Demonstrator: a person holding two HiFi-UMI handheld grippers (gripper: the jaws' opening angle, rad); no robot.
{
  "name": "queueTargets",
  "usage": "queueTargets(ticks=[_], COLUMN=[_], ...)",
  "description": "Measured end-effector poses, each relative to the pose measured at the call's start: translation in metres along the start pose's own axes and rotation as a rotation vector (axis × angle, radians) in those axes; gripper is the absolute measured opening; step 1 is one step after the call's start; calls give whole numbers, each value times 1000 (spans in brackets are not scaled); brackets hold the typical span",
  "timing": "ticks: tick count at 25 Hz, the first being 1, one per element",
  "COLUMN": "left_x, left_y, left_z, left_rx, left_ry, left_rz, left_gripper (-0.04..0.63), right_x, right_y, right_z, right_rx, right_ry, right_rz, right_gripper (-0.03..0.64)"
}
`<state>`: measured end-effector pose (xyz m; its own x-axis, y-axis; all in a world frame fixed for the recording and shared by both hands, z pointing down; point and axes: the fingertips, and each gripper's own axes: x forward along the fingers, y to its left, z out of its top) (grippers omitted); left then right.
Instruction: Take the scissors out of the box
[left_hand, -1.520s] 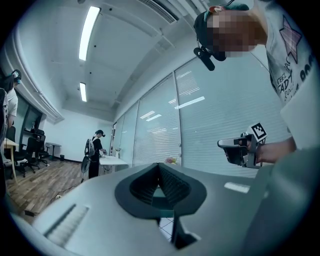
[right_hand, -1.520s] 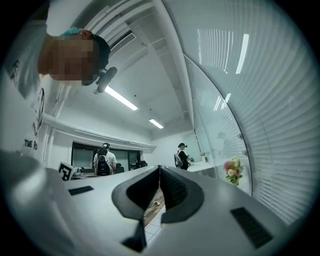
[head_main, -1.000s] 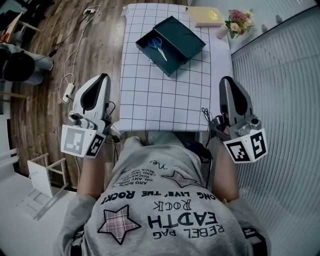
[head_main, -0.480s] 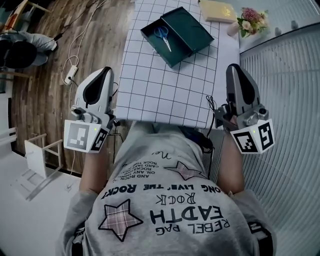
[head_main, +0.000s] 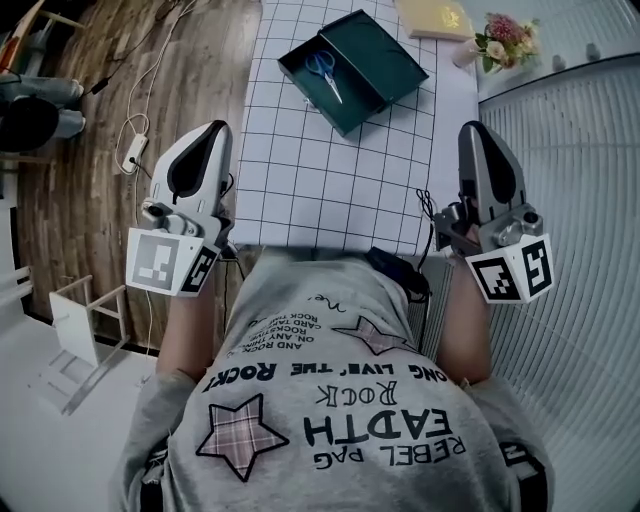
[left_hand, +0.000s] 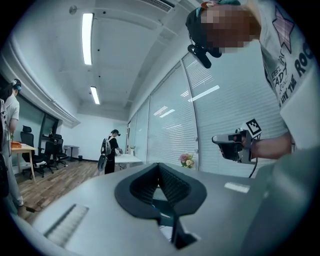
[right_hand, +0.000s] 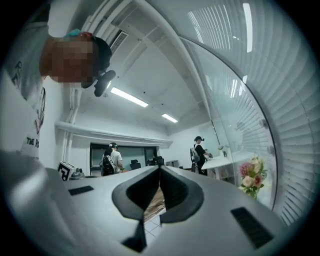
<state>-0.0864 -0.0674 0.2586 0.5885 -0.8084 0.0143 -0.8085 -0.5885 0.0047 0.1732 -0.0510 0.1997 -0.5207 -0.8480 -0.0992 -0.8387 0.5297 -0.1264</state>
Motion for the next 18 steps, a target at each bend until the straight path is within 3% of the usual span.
queueTargets(ticks=[9, 12, 15, 18], left_x=[36, 48, 57, 66], left_y=[33, 38, 34, 31], left_z=[0, -3, -6, -8], left_rx=[-18, 17, 75, 43], left_ry=[-9, -2, 8, 7], left_rz=[-98, -134, -167, -185], left_gripper=[9, 9, 9, 9], right_x=[22, 27, 35, 46], right_y=[-19, -27, -31, -35], right_z=[2, 1, -2, -5], right_rx=[-30, -32, -30, -22], right_ry=[3, -2, 2, 10], right_rz=[-121, -161, -173, -162], right_gripper=[15, 15, 15, 15])
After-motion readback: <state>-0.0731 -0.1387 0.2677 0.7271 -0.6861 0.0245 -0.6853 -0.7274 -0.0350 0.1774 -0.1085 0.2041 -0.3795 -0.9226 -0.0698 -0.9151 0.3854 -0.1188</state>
